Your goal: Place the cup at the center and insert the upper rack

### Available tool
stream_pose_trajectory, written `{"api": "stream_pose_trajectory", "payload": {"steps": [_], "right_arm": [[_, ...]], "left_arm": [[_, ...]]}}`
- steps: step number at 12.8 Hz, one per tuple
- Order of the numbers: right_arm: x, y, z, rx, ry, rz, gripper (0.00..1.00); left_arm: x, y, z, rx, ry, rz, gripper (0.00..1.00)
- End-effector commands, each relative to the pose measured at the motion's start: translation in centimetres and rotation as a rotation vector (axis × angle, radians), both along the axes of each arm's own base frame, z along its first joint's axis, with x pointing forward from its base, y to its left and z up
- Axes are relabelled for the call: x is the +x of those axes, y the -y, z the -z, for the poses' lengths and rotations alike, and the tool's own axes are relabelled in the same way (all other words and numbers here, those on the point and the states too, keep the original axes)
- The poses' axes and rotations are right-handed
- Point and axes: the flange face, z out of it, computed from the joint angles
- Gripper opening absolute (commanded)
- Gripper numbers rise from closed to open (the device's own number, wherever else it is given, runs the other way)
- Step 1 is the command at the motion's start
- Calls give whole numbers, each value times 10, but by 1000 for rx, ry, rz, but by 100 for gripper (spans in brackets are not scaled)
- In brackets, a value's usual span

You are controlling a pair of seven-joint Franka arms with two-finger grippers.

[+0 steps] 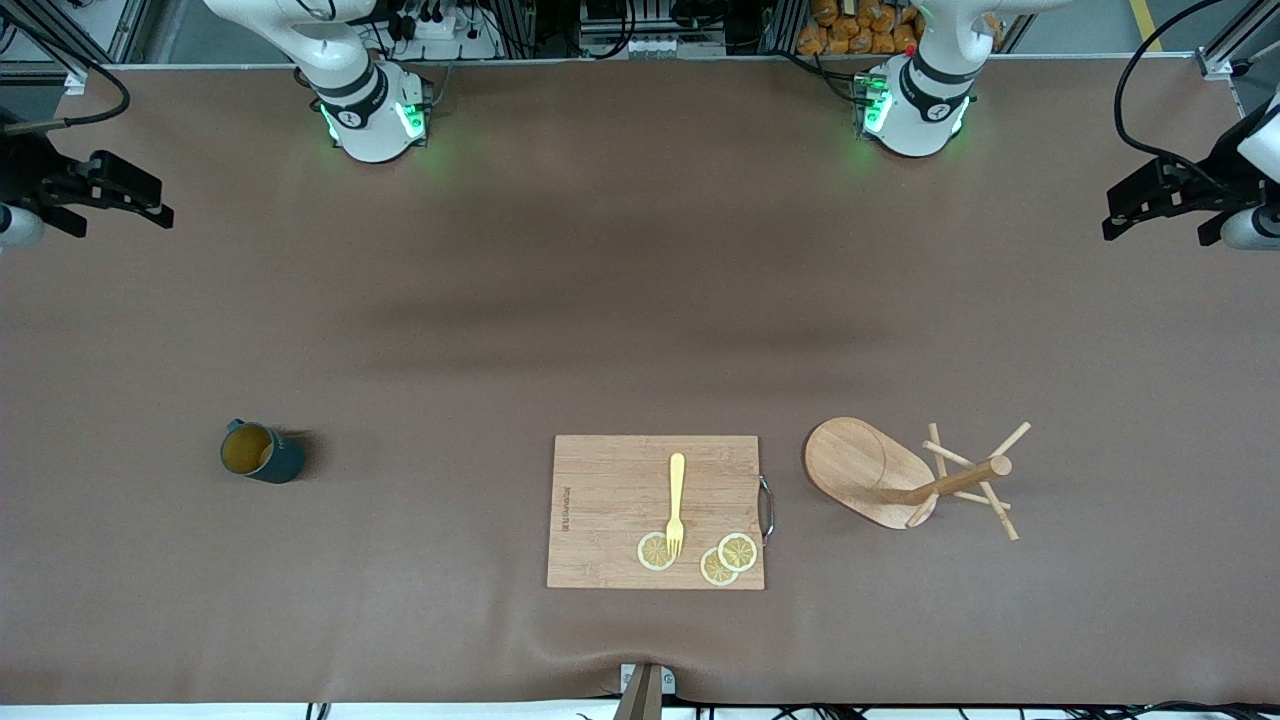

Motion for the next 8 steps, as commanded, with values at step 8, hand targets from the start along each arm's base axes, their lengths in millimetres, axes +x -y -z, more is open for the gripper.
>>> {"api": "stream_pose_trajectory", "payload": {"steps": [8], "right_arm": [[1,2,-5,7,3,14,100]], "left_arm": [[1,-8,-6,10,-2,0,100]]}}
